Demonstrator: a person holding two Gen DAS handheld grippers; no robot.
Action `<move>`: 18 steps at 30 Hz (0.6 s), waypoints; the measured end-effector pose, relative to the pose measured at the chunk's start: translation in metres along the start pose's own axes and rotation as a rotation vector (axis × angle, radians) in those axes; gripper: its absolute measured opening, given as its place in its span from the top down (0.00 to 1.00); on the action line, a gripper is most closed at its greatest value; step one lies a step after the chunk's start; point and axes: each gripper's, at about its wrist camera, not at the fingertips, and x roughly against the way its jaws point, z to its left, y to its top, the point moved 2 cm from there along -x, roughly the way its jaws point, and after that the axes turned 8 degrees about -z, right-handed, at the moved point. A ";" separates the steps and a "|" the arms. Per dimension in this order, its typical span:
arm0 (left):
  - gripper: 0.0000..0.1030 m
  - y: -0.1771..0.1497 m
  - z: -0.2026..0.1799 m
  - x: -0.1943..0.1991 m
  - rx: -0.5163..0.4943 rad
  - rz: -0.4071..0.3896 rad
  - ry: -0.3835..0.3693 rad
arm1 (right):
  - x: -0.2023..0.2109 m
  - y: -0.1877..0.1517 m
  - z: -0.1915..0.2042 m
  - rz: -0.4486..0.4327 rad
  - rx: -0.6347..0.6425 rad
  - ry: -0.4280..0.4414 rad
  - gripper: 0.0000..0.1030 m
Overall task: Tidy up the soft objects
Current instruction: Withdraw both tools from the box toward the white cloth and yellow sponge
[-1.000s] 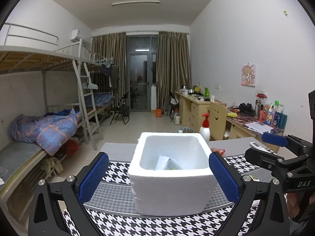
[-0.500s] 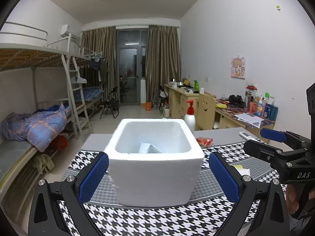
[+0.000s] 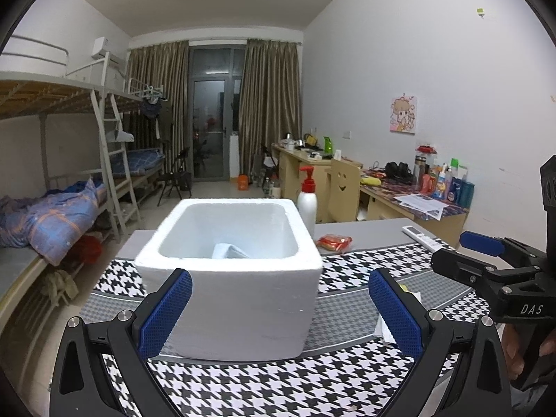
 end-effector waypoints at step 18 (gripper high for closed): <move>0.01 -0.010 -0.037 -0.017 -0.029 0.045 -0.107 | 0.016 -0.013 -0.038 0.025 -0.041 -0.118 0.03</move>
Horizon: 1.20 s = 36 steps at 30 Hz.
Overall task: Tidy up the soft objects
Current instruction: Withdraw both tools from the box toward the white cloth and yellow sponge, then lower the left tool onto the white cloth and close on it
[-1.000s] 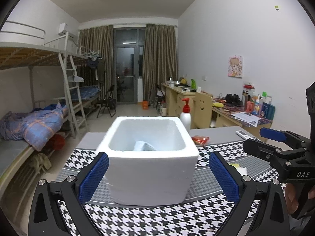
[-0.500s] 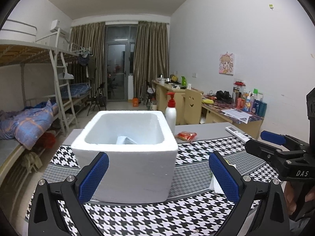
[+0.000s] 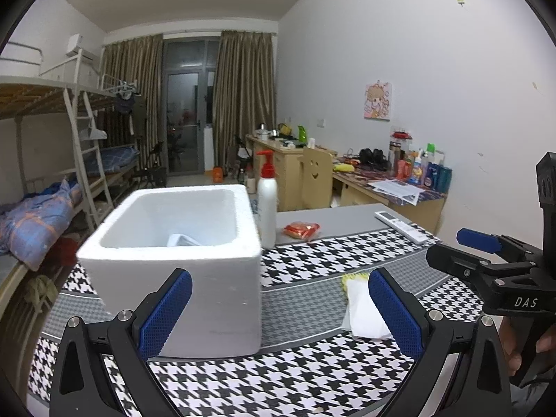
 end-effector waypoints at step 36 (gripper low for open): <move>0.01 -0.037 -0.067 -0.069 -0.057 0.182 -0.147 | -0.011 -0.024 -0.068 0.082 -0.058 -0.111 0.03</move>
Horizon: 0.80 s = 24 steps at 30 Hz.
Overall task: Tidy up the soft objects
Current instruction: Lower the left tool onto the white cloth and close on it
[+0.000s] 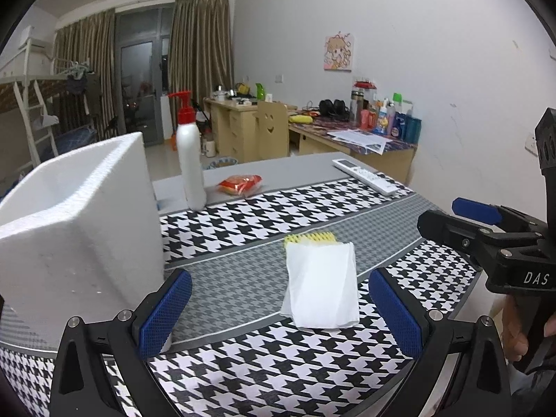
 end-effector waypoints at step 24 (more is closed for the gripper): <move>0.06 -0.025 -0.022 -0.058 -0.034 0.174 -0.066 | -0.020 -0.015 -0.031 0.065 -0.062 -0.015 0.03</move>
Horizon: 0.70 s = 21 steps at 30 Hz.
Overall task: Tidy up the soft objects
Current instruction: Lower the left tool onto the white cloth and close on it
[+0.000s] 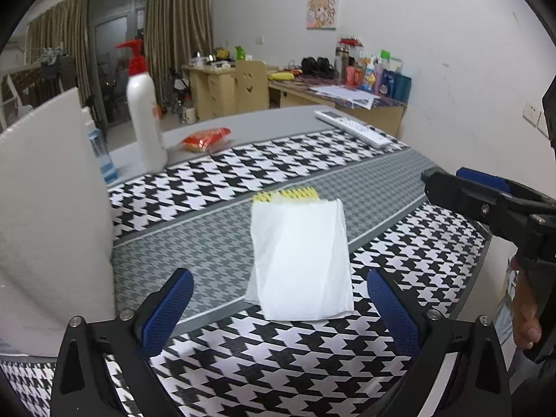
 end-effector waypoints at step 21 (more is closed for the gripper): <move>0.74 -0.014 -0.006 -0.032 -0.026 0.137 -0.011 | -0.008 -0.005 -0.004 0.028 -0.013 0.019 0.03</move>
